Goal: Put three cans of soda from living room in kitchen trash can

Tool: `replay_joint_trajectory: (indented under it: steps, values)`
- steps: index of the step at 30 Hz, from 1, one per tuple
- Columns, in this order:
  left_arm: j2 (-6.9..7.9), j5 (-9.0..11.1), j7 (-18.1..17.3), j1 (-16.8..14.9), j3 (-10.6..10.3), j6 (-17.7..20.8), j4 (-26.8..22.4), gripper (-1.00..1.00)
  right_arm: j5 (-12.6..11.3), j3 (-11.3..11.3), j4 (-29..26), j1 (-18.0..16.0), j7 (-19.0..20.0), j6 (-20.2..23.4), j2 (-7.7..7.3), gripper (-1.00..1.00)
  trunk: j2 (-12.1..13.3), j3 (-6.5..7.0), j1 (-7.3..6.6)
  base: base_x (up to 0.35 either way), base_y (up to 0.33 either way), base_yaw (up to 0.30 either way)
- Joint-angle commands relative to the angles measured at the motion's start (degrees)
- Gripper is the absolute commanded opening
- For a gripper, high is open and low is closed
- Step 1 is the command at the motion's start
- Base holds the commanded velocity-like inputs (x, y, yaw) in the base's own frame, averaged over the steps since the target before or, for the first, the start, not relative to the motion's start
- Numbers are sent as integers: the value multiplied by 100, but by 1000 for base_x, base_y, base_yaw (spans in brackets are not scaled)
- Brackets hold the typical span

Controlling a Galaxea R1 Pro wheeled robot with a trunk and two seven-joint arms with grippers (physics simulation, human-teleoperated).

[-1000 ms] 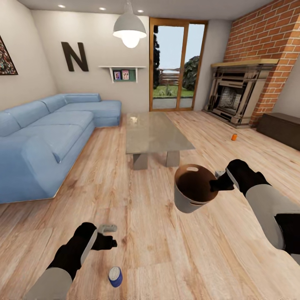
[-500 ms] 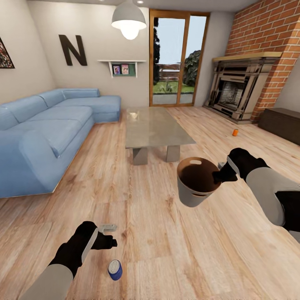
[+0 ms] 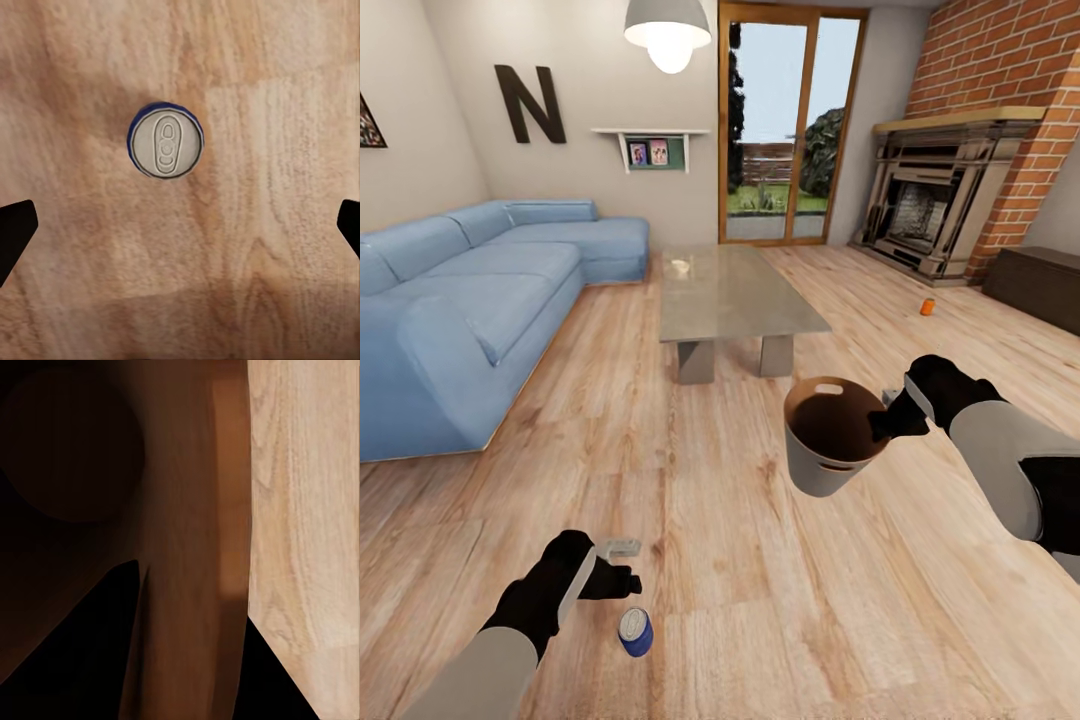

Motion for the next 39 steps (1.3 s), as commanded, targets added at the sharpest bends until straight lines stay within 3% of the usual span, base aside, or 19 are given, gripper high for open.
replay_joint_trajectory:
  steps: [1,10,16,33,39]
  values:
    - [0,3,-3,-3,0,-2,2,100,-98,-47,-4,-6,5,10,0,-100,-43,-26,21,0,0,0]
    - [-44,18,-7,-16,0,-13,34,100,-98,-47,8,-89,3,10,0,-100,-403,-268,219,0,0,0]
    - [-133,32,-7,-16,0,-90,39,100,-98,-41,8,-94,3,10,-8,-100,-411,-453,234,0,0,0]
    - [-184,52,10,-16,3,-126,-62,100,-67,-21,0,-461,9,10,-86,-100,-411,-604,234,0,0,0]
    - [-185,50,10,-16,0,-132,-65,100,-64,-12,52,-716,11,10,-98,-100,-419,-790,250,0,0,0]
